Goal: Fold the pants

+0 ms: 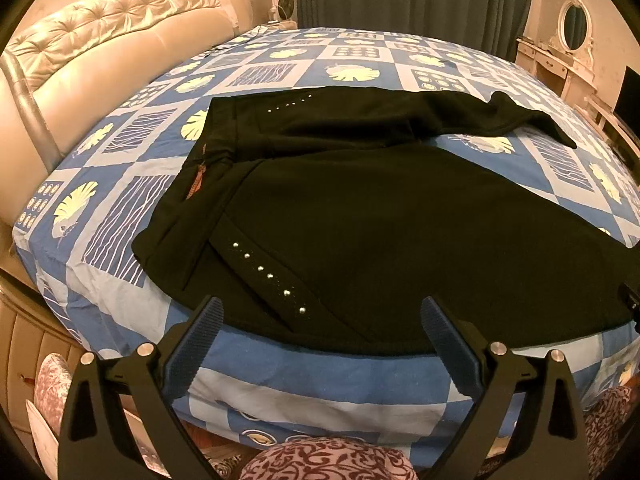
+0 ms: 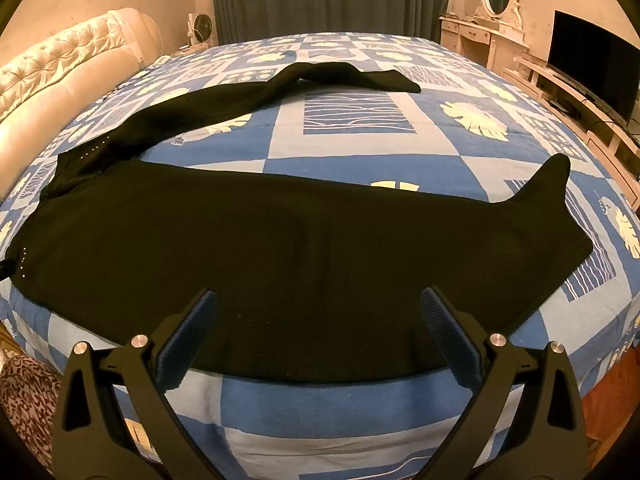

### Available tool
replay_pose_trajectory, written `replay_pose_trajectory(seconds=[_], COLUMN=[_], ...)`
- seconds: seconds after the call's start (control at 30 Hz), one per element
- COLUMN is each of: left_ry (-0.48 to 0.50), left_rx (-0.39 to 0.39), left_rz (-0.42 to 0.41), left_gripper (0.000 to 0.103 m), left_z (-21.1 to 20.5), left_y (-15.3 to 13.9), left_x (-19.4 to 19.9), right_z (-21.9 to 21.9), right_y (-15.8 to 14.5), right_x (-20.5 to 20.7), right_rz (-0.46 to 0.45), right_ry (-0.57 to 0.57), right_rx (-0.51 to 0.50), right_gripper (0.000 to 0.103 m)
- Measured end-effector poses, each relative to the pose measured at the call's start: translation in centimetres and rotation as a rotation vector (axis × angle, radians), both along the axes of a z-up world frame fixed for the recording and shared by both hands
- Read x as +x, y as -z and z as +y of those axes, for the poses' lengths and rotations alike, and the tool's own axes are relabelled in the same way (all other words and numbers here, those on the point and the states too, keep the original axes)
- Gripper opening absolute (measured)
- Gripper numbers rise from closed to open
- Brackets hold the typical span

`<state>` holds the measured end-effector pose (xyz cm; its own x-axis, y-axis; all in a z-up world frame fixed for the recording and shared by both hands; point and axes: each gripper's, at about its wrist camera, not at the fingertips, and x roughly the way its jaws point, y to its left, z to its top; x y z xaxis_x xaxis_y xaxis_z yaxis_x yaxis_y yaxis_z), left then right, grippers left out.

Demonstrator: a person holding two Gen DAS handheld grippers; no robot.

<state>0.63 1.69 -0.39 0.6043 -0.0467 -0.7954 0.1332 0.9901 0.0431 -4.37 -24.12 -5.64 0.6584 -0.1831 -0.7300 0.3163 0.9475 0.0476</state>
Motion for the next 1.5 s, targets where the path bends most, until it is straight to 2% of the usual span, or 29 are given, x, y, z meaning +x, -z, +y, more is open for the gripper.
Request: replay_pose_trajectory(seconds=[0.63, 0.87, 1.03, 1.17, 1.27, 1.4, 1.43, 1.5], left_ry=[-0.007, -0.013, -0.019, -0.022, -0.012, -0.016, -0.021, -0.037], left_rx=[-0.013, -0.020, -0.029, -0.055, -0.042, -0.056, -0.060, -0.074], left_rz=[0.005, 0.016, 0.028, 0.033, -0.001, 0.008, 0.013, 0.029], left_gripper=[0.099, 0.099, 0.099, 0.099, 0.099, 0.099, 0.099, 0.099], left_z=[0.0, 0.1, 0.4, 0.3, -0.1, -0.2, -0.2, -0.1], left_y=[-0.1, 0.0, 0.3, 0.3, -0.1, -0.1, 0.0, 0.3], left_x=[0.0, 0.0, 0.2, 0.8, 1.1, 2.1, 2.2, 2.6], right_z=[-0.2, -1.2, -6.7, -15.2, -23.0, -29.8, -30.9, -32.0], right_y=[0.3, 0.0, -3.9, -5.2, -3.5, 0.4, 1.5, 2.8], right_x=[-0.4, -0.5, -1.6, -4.3, -7.8, -11.7, -12.4, -12.7], right_rz=[0.008, 0.021, -0.051, -0.087, -0.095, -0.142, -0.163, -0.189], right_ry=[-0.003, -0.006, 0.001, 0.089, 0.249, 0.402, 0.418, 0.405], right_rx=[-0.002, 0.040, 0.132, 0.207, 0.362, 0.594, 0.653, 0.724], right_gripper=[0.101, 0.101, 0.101, 0.101, 0.101, 0.099, 0.095, 0.065])
